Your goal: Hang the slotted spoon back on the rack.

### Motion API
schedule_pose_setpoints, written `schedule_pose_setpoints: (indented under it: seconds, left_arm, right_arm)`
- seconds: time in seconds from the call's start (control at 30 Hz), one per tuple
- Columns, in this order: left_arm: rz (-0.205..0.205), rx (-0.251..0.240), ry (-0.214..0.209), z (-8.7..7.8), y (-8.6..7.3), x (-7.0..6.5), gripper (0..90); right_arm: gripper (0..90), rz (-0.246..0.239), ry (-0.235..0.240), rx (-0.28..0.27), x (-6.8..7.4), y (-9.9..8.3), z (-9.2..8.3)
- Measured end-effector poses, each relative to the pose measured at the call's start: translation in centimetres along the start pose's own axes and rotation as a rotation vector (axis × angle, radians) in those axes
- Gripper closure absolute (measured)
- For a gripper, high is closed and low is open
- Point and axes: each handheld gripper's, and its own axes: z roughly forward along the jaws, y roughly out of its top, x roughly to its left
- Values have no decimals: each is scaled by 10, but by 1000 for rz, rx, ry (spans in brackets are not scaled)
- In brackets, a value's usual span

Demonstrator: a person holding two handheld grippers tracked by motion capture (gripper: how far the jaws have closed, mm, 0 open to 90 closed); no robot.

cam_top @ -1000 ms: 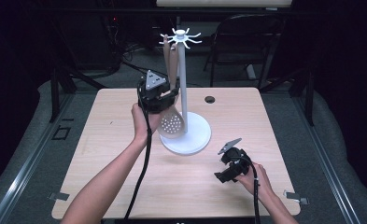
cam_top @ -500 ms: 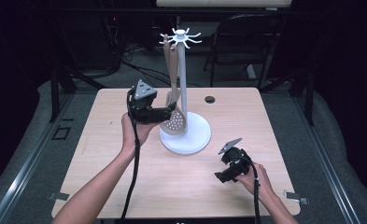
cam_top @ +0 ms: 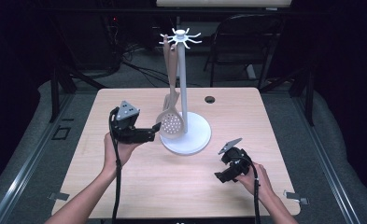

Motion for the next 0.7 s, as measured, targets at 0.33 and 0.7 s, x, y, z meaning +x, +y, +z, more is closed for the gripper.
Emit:
schedule_pose_setpoints:
  seconds: [0.33,0.7]
  left_arm:
    - [-5,90,32,-8,-47,7,105]
    - [-43,175,34,-12,-89,9,87]
  right_arm:
    - [129,-2,1,5,0,0,0]
    - [128,18,8,-16,3,-1,3]
